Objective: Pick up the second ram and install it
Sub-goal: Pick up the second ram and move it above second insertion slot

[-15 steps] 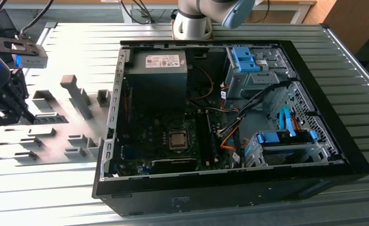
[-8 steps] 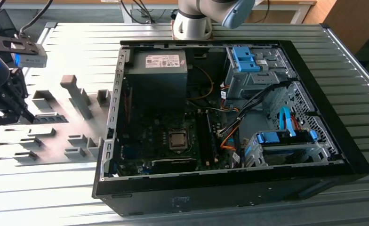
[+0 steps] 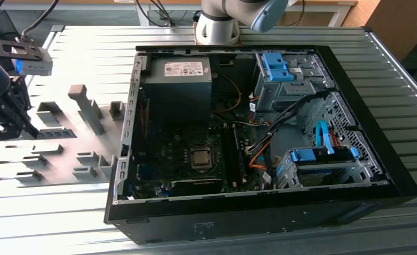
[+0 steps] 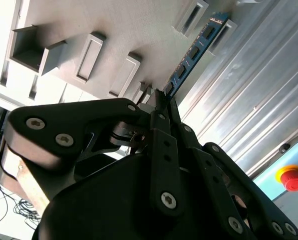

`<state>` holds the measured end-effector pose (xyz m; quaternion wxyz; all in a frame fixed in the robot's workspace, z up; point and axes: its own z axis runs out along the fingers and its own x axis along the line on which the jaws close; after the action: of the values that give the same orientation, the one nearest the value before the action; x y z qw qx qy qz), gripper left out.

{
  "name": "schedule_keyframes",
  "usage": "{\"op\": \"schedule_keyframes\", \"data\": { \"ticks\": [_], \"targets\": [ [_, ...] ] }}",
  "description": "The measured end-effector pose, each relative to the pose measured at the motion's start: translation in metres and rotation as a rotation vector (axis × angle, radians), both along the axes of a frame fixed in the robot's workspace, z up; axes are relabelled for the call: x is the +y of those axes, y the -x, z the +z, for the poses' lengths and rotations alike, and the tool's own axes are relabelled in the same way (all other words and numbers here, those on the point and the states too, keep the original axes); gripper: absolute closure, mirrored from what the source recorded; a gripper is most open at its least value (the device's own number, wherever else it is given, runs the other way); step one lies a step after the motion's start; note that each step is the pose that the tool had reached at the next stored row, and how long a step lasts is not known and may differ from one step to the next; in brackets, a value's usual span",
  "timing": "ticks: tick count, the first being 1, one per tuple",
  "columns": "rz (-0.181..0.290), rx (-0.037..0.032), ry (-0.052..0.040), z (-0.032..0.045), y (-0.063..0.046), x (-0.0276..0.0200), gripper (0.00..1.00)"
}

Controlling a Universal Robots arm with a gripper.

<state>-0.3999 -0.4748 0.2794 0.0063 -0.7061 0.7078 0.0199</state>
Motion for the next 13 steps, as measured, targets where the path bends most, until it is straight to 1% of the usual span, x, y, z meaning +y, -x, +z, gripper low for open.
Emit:
{"op": "schedule_keyframes", "data": {
  "ticks": [13],
  "targets": [
    [0.000,-0.0001,-0.0001,0.0069,0.0000,0.0000,0.86]
  ]
}}
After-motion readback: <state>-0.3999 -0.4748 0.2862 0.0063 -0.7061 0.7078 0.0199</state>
